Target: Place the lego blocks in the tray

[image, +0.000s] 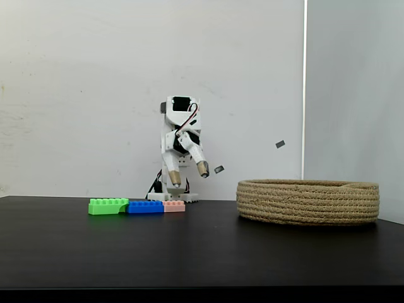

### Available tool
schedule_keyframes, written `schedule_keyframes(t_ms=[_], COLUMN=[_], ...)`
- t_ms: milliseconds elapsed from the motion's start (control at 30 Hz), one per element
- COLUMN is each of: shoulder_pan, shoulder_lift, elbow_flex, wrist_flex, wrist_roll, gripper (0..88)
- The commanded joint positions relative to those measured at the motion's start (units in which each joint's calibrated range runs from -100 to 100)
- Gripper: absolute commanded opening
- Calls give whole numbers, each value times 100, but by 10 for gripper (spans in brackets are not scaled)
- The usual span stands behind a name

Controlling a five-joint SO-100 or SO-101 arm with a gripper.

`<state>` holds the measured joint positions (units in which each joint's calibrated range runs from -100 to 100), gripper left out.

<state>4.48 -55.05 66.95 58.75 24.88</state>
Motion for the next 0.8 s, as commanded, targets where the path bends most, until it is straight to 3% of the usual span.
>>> schedule_keyframes(t_ms=[0,267,767], shoulder_pan=[253,616,698], shoulder_lift=[1231,2753,3716], elbow_flex=[-899,-1784,-2422], wrist_flex=[-107,-140,-148], wrist_roll=[-220,-376,-474], gripper=[278,254,254])
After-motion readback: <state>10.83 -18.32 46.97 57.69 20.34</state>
